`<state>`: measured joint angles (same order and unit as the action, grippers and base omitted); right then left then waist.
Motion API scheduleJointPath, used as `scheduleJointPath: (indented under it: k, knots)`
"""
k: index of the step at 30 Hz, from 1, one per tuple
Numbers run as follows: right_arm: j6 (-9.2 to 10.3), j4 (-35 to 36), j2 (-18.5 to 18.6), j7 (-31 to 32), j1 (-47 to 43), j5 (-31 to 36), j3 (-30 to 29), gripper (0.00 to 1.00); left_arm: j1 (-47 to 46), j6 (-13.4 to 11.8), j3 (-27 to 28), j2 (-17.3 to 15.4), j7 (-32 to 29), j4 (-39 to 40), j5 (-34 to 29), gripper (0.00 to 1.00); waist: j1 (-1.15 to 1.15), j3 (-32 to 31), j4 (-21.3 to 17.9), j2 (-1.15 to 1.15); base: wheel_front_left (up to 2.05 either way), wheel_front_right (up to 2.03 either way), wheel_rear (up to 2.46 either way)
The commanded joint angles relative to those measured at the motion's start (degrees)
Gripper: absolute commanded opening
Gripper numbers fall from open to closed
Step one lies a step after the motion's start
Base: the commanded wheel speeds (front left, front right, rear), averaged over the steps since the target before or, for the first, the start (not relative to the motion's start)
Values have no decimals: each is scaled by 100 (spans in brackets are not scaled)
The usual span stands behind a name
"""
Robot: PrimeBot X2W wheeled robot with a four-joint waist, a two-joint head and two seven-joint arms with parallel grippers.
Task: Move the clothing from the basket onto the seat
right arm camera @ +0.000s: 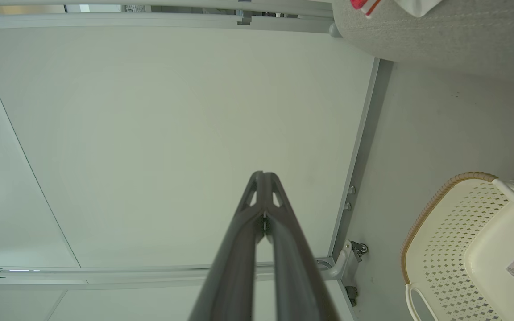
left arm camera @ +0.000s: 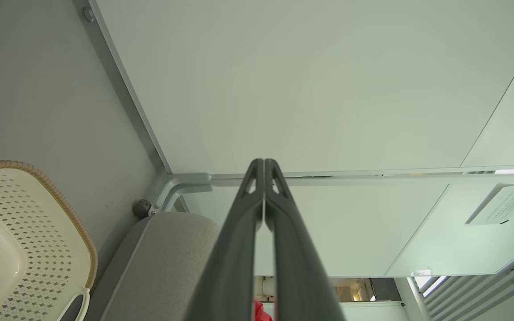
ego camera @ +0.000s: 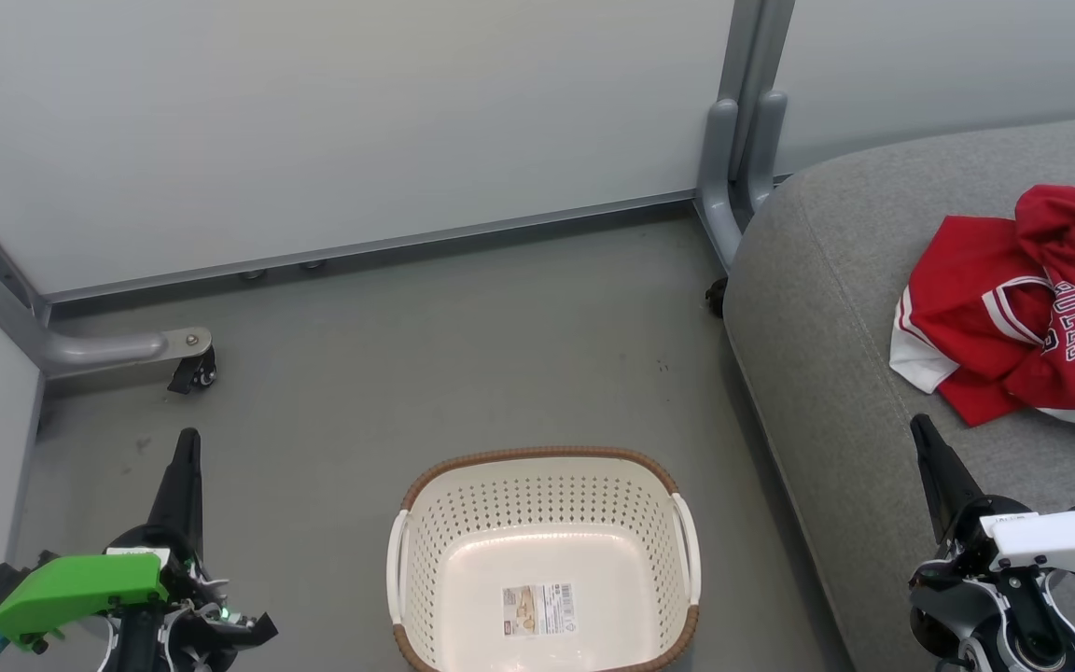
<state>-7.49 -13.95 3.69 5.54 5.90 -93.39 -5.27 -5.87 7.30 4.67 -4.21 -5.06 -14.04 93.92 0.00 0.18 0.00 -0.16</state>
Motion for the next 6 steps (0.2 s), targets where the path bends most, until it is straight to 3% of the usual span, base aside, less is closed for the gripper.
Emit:
scheduleJointPath:
  k: [1,6]
  knots:
    - [0,-13,10,24,53,-1,-22,0,-61,36,23,7,-26,-5,-8,0,0,0,0,16,0,0,0]
    - [0,-14,4,31,54,6,-30,0,-62,36,31,16,-29,-3,-22,0,0,0,0,16,0,0,0]
